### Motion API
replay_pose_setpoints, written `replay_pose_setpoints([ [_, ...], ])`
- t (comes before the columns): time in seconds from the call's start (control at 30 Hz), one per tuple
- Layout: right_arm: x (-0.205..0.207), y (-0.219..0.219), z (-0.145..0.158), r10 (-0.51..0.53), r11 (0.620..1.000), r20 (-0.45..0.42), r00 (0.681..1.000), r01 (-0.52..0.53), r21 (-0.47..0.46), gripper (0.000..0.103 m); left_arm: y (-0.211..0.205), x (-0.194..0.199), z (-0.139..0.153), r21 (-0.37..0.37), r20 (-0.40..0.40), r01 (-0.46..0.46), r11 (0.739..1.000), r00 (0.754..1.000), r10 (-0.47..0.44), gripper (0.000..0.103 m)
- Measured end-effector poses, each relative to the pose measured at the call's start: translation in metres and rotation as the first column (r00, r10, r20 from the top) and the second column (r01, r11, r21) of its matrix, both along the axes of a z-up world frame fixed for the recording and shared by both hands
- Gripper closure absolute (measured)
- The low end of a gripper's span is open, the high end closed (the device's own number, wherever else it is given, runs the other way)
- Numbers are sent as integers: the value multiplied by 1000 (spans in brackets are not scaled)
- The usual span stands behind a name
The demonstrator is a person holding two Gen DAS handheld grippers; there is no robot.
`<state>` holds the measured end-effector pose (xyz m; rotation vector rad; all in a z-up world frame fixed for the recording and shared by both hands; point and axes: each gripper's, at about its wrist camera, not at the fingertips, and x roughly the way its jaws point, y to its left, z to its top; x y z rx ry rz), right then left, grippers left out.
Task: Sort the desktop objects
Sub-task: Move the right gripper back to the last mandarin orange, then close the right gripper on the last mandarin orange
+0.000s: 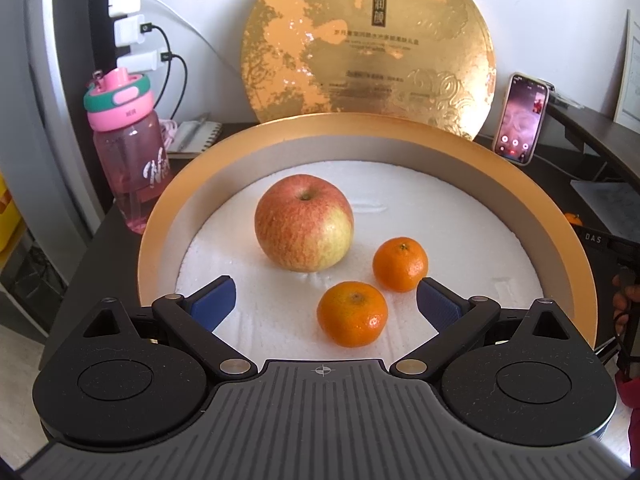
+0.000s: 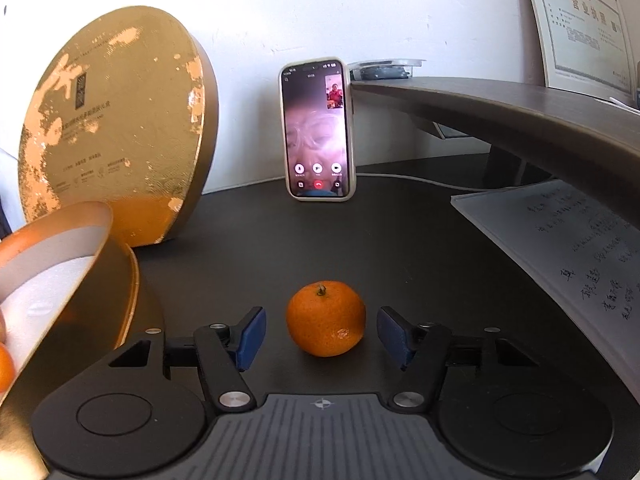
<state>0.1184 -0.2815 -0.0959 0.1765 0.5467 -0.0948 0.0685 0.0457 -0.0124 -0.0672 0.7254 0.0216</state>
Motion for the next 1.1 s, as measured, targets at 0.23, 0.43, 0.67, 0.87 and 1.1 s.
replay_pose_setpoints([
  [0.23,6,1,-1,-5,1000,-25,1000,4,-24,48,1,0,-2,-3,-5,0,1000,1000,0,3],
  [0.43,7,3,-1,-3,999,-39,999,2,-37,57,-1,-1,-2,-3,-7,8,1000,1000,-8,3],
  [0.67,6,5,1,-3,999,-50,999,1,-45,58,-2,-3,-2,-5,-5,13,1000,1000,-13,3],
  [0.87,3,6,3,-2,999,-61,998,0,-42,58,-2,-5,-1,-9,-4,18,1000,1000,-18,3],
  [1.1,-7,9,5,-1,999,-77,997,-2,-44,58,-3,-8,0,-14,0,27,1000,1000,-27,3],
])
